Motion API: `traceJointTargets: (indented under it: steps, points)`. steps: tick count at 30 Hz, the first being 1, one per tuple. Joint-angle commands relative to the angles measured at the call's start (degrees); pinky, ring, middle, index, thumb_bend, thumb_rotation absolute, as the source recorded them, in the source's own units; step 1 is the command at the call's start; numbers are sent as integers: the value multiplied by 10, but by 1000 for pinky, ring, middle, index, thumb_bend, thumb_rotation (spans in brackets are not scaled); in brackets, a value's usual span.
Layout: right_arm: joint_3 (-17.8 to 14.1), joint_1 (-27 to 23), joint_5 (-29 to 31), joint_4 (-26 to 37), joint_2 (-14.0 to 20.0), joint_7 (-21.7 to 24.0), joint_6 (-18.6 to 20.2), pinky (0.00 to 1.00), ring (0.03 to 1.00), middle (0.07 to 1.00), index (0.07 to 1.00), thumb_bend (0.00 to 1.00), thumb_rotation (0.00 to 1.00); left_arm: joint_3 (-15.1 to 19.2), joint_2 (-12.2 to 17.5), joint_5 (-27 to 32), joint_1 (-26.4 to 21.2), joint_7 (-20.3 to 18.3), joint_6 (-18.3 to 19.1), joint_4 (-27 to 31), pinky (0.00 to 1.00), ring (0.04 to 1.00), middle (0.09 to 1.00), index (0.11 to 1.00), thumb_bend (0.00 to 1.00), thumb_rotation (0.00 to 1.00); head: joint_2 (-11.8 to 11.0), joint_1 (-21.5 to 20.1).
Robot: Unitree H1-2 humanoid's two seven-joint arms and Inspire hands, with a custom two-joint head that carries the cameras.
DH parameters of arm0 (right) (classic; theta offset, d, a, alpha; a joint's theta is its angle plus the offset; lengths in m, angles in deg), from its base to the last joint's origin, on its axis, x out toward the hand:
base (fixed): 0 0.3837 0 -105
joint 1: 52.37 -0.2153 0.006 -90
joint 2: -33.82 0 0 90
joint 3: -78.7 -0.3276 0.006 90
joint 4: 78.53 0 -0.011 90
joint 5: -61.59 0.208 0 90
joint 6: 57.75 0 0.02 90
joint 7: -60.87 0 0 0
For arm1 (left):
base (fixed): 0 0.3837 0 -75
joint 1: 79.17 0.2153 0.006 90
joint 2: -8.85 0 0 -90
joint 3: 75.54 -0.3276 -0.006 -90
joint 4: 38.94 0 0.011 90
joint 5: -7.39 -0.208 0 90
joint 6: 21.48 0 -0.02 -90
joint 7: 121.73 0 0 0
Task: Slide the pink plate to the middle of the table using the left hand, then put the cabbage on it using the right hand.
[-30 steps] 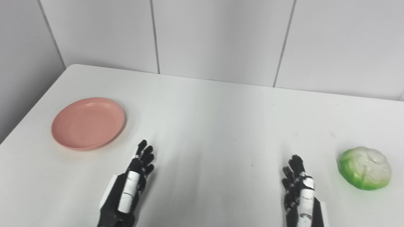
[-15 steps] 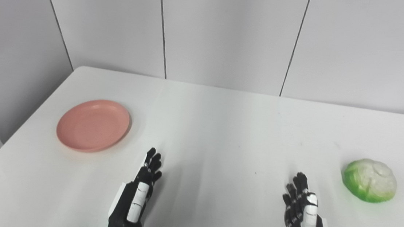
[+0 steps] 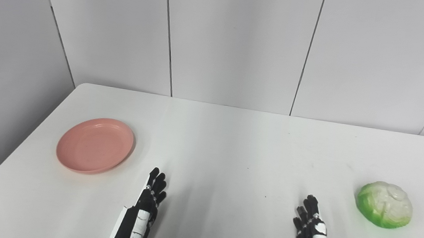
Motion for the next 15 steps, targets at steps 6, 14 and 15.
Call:
traceJointTargets:
  steps: [6, 14, 15]
  points:
    - [-1, 59, 2, -11, 6, -5, -10, 1000, 984, 991, 958, 800, 1000, 23, 24, 16, -44, 5, -27, 28, 1000, 993, 1000, 1000, 821, 977, 7, 8]
    - [2, 66, 2, 3, 6, -5, -3, 1000, 984, 994, 961, 783, 1000, 71, 68, 22, -156, 17, 5, 66, 918, 931, 953, 996, 903, 938, 18, 10]
    - [3, 67, 1, 5, 6, -5, -2, 1000, 983, 994, 961, 780, 1000, 80, 77, 30, -177, 19, 11, 66, 906, 922, 944, 989, 902, 928, 18, 10]
